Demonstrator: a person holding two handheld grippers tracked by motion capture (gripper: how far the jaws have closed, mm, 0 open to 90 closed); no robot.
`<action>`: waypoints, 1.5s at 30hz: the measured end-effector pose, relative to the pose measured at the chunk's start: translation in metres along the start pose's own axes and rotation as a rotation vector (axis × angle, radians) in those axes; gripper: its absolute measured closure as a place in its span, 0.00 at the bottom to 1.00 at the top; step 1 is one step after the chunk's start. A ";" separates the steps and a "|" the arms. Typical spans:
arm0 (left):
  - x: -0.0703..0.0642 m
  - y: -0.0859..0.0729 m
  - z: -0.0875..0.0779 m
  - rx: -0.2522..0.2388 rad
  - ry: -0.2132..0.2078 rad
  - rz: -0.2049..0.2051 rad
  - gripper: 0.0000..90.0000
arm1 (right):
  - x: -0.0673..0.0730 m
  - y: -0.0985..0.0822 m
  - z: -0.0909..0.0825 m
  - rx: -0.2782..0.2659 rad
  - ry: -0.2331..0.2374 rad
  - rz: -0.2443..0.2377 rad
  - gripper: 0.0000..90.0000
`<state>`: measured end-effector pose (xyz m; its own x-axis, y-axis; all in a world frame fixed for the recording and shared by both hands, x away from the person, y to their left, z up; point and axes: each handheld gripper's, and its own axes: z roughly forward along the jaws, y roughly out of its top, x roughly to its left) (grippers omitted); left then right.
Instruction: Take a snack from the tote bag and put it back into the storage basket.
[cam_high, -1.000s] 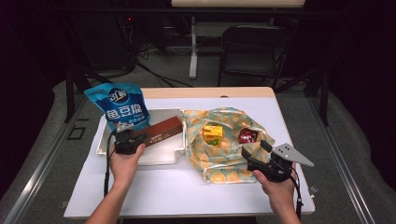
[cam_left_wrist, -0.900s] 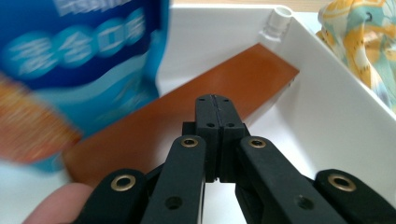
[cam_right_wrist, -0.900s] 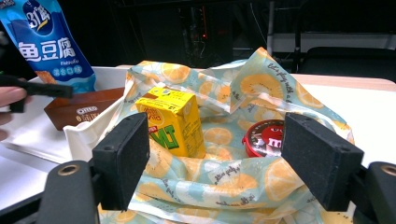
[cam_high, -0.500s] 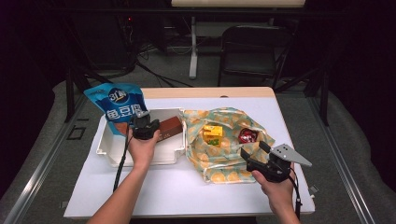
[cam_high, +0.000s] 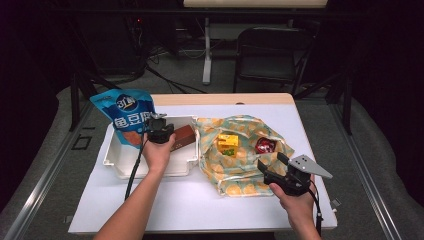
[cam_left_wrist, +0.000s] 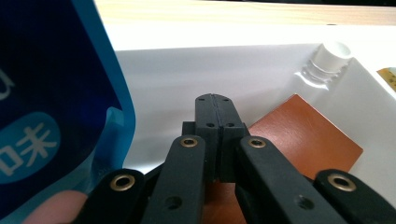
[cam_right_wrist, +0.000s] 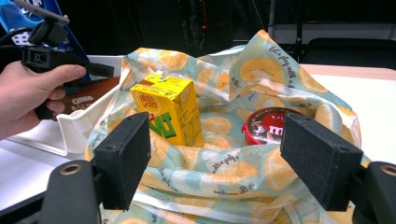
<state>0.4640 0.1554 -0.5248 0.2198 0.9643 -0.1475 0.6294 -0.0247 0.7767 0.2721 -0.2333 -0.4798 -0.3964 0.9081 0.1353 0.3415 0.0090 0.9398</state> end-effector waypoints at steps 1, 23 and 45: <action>0.000 0.000 -0.001 0.001 -0.005 0.007 1.00 | 0.000 0.000 0.000 0.000 0.001 0.001 0.27; 0.015 -0.028 -0.033 -0.007 -0.163 0.166 1.00 | 0.004 -0.002 0.003 0.017 -0.005 -0.009 0.27; 0.000 -0.030 -0.048 -0.040 -0.218 0.191 1.00 | 0.004 -0.003 0.005 0.019 -0.007 -0.008 0.27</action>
<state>0.4095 0.1693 -0.5185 0.4889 0.8639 -0.1210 0.5324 -0.1856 0.8259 0.2738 -0.2280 -0.4838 -0.3931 0.9108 0.1260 0.3550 0.0240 0.9345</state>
